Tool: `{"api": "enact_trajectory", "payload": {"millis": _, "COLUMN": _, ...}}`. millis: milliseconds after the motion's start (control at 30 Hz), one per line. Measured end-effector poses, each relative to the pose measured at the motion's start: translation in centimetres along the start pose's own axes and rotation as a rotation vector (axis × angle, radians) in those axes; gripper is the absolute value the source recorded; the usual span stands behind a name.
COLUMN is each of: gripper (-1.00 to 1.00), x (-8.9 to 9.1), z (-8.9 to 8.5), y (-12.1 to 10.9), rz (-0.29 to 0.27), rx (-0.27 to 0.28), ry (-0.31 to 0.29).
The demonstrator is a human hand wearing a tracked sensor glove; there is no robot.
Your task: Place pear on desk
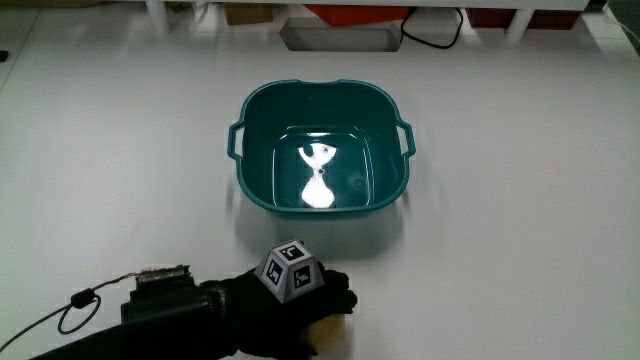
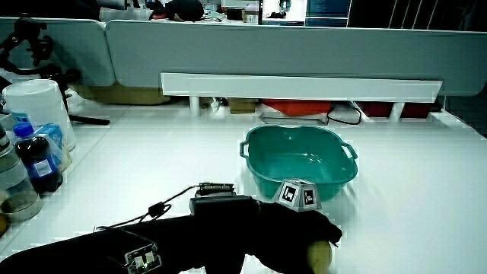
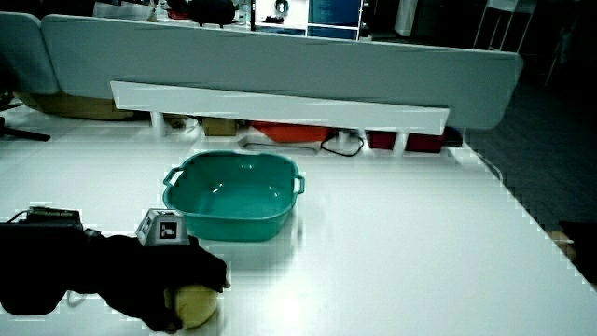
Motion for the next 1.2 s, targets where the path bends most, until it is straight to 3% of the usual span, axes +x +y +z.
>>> {"api": "enact_trajectory", "payload": {"millis": 133, "gripper": -0.48, "x": -0.1, "z": -0.4, "y": 0.0, "rz": 0.012, "rx": -0.01, "ry": -0.004}}
{"api": "enact_trajectory", "payload": {"millis": 200, "gripper": -0.57, "x": -0.1, "z": -0.6, "y": 0.0, "rz": 0.011, "rx": -0.047, "ry": -0.008}}
{"api": "enact_trajectory", "payload": {"millis": 300, "gripper": -0.71, "x": 0.1, "z": -1.2, "y": -0.2, "rz": 0.018, "rx": -0.098, "ry": 0.032}}
{"api": "enact_trajectory", "payload": {"millis": 367, "gripper": -0.81, "x": -0.1, "z": -1.7, "y": -0.2, "rz": 0.011, "rx": -0.118, "ry": 0.008}}
{"api": "enact_trajectory", "payload": {"millis": 500, "gripper": -1.0, "x": -0.2, "z": -1.6, "y": -0.7, "rz": -0.01, "rx": -0.104, "ry": 0.007}}
{"api": "enact_trajectory", "payload": {"millis": 567, "gripper": -1.0, "x": 0.1, "z": -1.4, "y": -1.1, "rz": 0.003, "rx": -0.108, "ry": 0.009}}
{"api": "enact_trajectory", "payload": {"millis": 600, "gripper": -1.0, "x": 0.1, "z": -1.3, "y": -1.3, "rz": -0.01, "rx": -0.083, "ry": 0.02}}
{"api": "enact_trajectory", "payload": {"millis": 767, "gripper": -1.0, "x": -0.8, "z": -1.6, "y": -2.3, "rz": -0.003, "rx": -0.089, "ry": -0.034}}
{"api": "enact_trajectory", "payload": {"millis": 800, "gripper": -1.0, "x": -1.1, "z": -1.6, "y": -2.5, "rz": -0.025, "rx": -0.055, "ry": -0.021}}
{"api": "enact_trajectory", "payload": {"millis": 833, "gripper": -1.0, "x": -1.5, "z": -1.6, "y": -2.8, "rz": -0.003, "rx": -0.095, "ry": -0.03}}
{"api": "enact_trajectory", "payload": {"millis": 933, "gripper": -1.0, "x": -2.6, "z": -1.2, "y": -4.4, "rz": 0.082, "rx": -0.103, "ry": -0.101}}
{"api": "enact_trajectory", "payload": {"millis": 967, "gripper": -1.0, "x": -2.6, "z": -0.6, "y": -5.1, "rz": 0.021, "rx": -0.011, "ry": -0.038}}
{"api": "enact_trajectory", "payload": {"millis": 1000, "gripper": -1.0, "x": -2.8, "z": -0.4, "y": -5.8, "rz": 0.071, "rx": -0.064, "ry": -0.087}}
{"api": "enact_trajectory", "payload": {"millis": 1033, "gripper": -1.0, "x": -3.1, "z": -0.2, "y": -6.2, "rz": 0.021, "rx": -0.003, "ry": -0.069}}
{"api": "enact_trajectory", "payload": {"millis": 1067, "gripper": -1.0, "x": -3.4, "z": -0.1, "y": -6.8, "rz": 0.028, "rx": 0.027, "ry": -0.057}}
{"api": "enact_trajectory", "payload": {"millis": 1133, "gripper": -1.0, "x": -4.3, "z": -0.1, "y": -7.8, "rz": 0.042, "rx": 0.044, "ry": -0.077}}
{"api": "enact_trajectory", "payload": {"millis": 1167, "gripper": -1.0, "x": -4.1, "z": 0.7, "y": -8.7, "rz": 0.019, "rx": 0.044, "ry": -0.079}}
{"api": "enact_trajectory", "payload": {"millis": 1200, "gripper": -1.0, "x": -4.5, "z": 0.6, "y": -9.2, "rz": 0.054, "rx": 0.062, "ry": -0.106}}
